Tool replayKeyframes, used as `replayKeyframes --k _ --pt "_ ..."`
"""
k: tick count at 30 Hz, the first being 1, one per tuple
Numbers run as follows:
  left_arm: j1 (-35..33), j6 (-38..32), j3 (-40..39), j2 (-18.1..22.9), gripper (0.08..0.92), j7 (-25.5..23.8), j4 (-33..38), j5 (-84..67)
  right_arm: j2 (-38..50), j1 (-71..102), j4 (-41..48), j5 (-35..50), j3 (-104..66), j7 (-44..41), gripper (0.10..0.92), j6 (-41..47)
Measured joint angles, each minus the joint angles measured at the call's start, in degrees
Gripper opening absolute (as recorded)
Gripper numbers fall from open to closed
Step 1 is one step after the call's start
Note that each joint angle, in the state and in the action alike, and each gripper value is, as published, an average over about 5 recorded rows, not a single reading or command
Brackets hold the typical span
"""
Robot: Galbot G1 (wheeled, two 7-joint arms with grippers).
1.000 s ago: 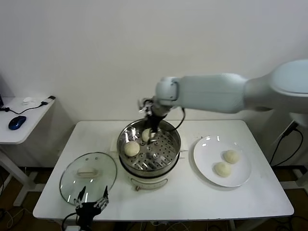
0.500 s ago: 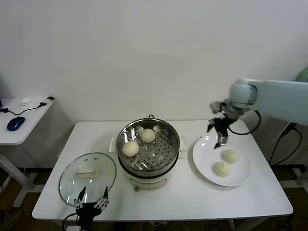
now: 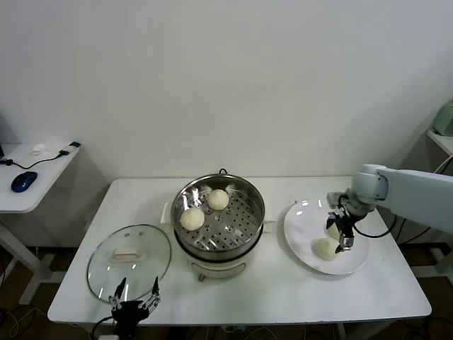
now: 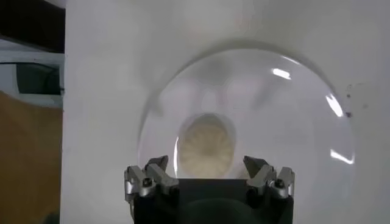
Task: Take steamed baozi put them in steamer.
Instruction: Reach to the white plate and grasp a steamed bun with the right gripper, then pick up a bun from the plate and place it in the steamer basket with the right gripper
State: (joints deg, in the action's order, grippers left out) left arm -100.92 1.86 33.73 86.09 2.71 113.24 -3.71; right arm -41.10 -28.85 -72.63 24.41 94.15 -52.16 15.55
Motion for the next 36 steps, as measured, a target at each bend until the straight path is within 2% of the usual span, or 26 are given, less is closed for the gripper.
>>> replayKeyframes --k 10,16,23,36 --pt "-0.1 -0.2 -0.1 -0.1 0.823 0.0 -0.1 0.0 -0.5 6.4 3.3 -2.4 -5.5 1.8 0.815 0.6" --pt "-0.4 -0.2 -0.3 -0.1 0.823 0.1 0.3 0.0 -0.3 8.1 3.6 -2.8 -7.1 2.0 0.739 0.8" --pt "-0.8 -0.1 -0.6 -0.1 0.823 0.1 0.9 0.1 0.4 8.1 3.1 -3.4 -8.1 1.6 0.689 0.7" --pt "-1.7 -0.1 -1.4 -0.1 0.823 0.3 2.1 0.6 -2.4 -6.4 0.3 1.4 -3.2 -3.0 0.679 -3.9"
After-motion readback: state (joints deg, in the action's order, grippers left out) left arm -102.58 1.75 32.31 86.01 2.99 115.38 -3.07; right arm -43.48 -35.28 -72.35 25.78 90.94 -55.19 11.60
